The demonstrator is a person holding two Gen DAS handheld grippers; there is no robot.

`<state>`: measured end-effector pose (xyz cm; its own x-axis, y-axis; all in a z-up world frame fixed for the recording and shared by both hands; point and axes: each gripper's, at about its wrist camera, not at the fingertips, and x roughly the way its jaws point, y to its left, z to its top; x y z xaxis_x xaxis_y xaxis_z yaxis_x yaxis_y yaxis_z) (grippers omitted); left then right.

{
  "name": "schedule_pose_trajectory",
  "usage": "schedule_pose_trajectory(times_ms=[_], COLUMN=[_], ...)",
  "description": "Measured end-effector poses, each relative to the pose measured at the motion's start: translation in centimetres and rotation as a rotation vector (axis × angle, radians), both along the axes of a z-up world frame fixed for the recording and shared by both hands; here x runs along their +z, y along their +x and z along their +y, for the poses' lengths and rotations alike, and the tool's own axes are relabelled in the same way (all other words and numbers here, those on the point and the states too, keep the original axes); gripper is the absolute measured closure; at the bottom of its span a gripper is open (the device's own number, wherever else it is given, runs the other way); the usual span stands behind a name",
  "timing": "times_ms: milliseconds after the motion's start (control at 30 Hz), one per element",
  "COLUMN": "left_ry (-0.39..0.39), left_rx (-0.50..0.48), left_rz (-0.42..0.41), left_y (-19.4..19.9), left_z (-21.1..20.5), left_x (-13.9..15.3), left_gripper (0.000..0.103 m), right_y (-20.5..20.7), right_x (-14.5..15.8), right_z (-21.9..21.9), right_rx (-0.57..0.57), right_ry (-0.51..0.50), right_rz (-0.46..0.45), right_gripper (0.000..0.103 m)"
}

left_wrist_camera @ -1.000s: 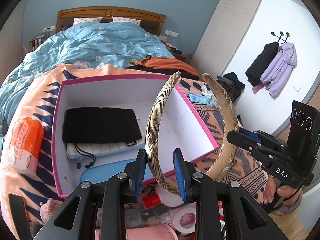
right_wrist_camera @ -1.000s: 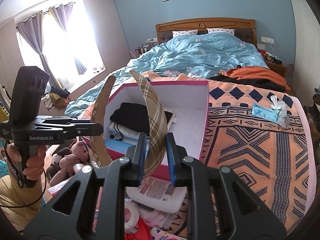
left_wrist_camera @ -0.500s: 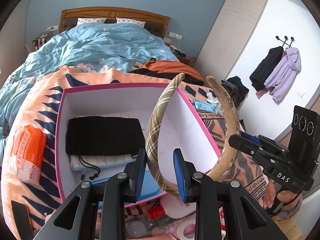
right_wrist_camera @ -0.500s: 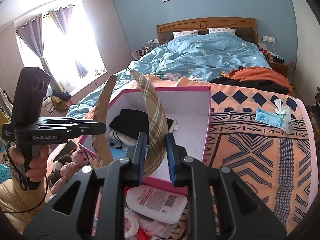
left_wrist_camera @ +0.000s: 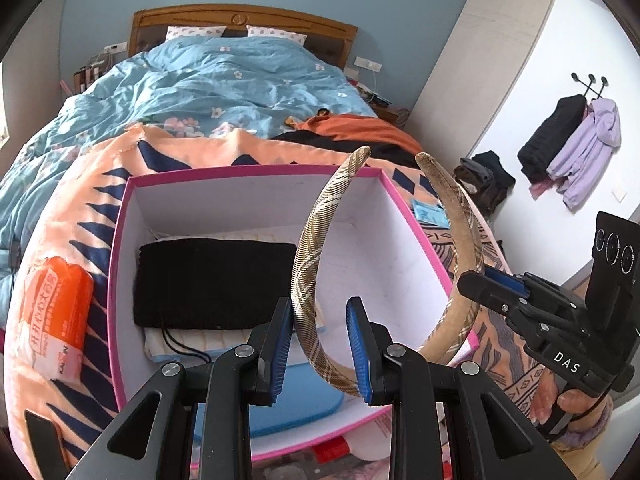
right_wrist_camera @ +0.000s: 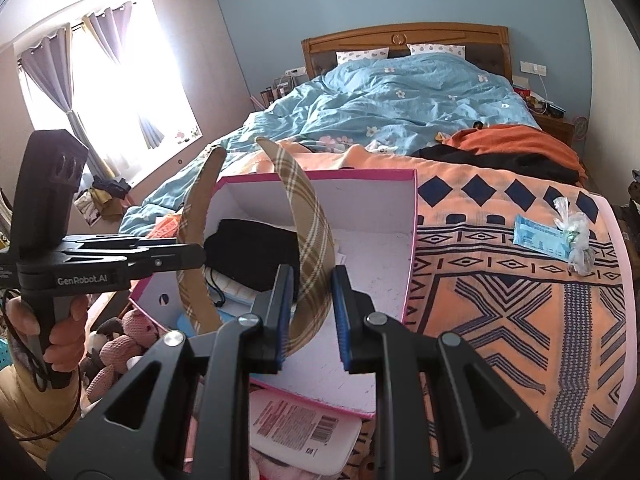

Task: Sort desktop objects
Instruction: 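Carry the headbands with both grippers over the box and lower them inside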

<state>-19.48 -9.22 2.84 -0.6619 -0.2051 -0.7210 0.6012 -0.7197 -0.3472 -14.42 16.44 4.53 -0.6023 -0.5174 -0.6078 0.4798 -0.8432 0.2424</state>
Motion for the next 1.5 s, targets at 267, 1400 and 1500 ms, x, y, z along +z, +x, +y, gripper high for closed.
schedule_pose_trajectory(times_ms=[267, 1400, 1500], left_ry=[0.013, 0.104, 0.112], left_rx=[0.006, 0.043, 0.044], left_rz=[-0.022, -0.120, -0.137], left_y=[-0.9, -3.8, -4.3], left_z=[-0.8, -4.5, -4.8], left_x=[-0.8, -4.7, -5.3], left_gripper=[0.076, 0.076, 0.076], right_y=[-1.4, -6.0, -6.4], right_x=[-0.8, -4.4, -4.8], right_z=[-0.3, -2.8, -3.1], right_rx=[-0.011, -0.057, -0.059], right_ry=[0.021, 0.192, 0.217], right_rz=[-0.024, -0.108, -0.115], right_gripper=[0.081, 0.081, 0.081])
